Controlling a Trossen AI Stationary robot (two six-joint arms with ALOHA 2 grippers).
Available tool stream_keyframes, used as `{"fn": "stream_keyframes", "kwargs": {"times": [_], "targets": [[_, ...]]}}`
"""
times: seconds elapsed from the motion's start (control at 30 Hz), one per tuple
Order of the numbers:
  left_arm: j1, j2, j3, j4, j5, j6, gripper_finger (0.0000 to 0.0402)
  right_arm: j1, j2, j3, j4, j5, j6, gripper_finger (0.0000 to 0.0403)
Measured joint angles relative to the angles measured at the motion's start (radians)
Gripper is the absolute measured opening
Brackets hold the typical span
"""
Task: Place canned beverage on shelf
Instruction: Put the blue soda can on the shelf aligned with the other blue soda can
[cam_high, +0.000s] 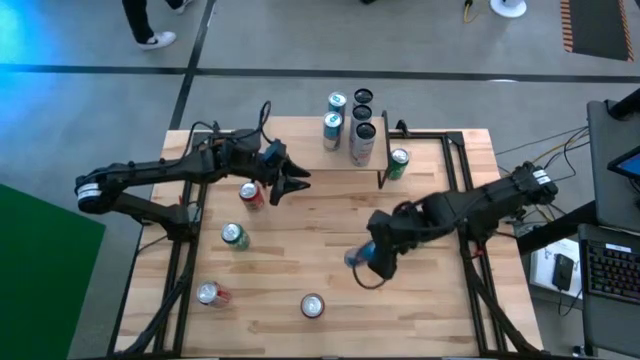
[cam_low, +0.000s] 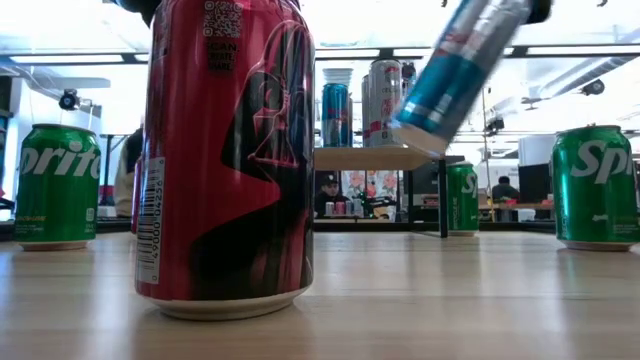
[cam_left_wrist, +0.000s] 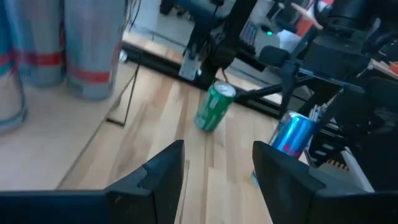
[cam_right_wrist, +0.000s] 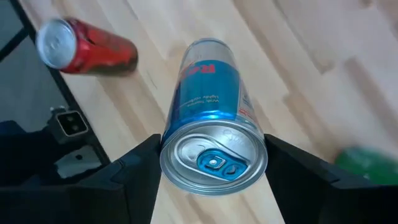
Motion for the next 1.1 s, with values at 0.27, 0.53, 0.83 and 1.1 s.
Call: {"fn": "stream_keyframes", "kwargs": {"times": [0.27,0.53,0.83,1.1], "targets": [[-0.059,0.043,-0.02,0.121,0.036,0.002,0.0186,-0.131,0.0,0.034,0.01,0.051,-0.193,0.0242],[-0.1,0.147,0.026,0.116,0.054,0.03,0.0275,-0.209,0.0,0.035,0.093,0.057,-0.369,0.0243],[-0.115,0.319,0.169,0.085,0.268,0.025,0.0333,-0.219,0.0,0.035,0.21,0.061,-0.535,0.0244],[-0.117,0.461,0.38,-0.167,0.337,0.114,0.0317,-0.219,0.0,0.035,0.228,0.118,-0.54,0.0246]]}}
